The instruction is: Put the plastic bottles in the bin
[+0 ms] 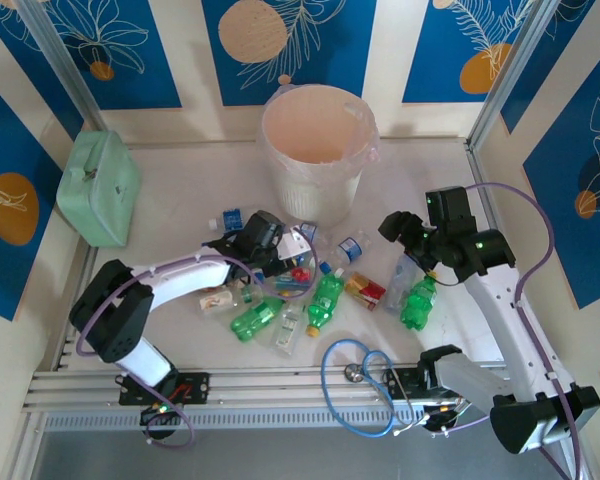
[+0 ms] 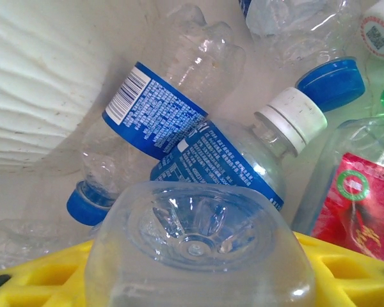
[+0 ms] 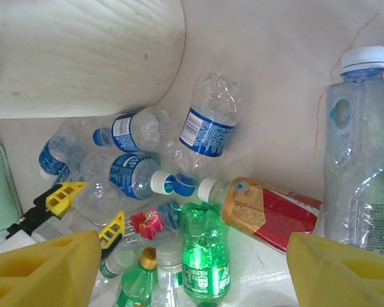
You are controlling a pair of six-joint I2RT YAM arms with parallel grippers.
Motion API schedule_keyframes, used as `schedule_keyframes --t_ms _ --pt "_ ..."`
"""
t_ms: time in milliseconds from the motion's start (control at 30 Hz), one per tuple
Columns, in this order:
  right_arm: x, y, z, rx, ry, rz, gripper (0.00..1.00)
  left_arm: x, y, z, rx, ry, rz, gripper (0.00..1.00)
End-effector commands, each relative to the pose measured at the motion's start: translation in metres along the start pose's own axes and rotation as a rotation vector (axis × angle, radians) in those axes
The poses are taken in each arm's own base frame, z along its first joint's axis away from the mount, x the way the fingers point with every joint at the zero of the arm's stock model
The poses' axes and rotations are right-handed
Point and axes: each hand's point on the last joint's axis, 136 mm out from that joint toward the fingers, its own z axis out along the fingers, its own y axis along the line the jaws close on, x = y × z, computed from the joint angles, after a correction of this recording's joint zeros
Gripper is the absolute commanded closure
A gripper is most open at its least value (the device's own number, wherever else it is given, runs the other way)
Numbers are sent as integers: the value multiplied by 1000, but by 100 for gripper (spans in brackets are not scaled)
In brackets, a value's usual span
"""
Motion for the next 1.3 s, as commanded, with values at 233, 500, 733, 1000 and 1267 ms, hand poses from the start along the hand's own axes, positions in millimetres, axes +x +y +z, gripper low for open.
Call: schedule_keyframes --t_ms 233,500,733,1000,1267 --pt "2 0 -4 -29 4 13 23 -51 30 -89 -90 -100 -88 47" --pt "1 0 3 -38 12 21 23 -147 123 -226 -322 -350 -385 43" --pt "2 4 0 -57 14 24 24 -239 194 -287 -410 -686 -631 46" --pt "2 8 -10 -81 4 16 24 -278 271 -256 -422 -923 -918 48" --pt "9 13 -15 -114 10 7 25 -252 328 -191 -374 -957 -1213 51"
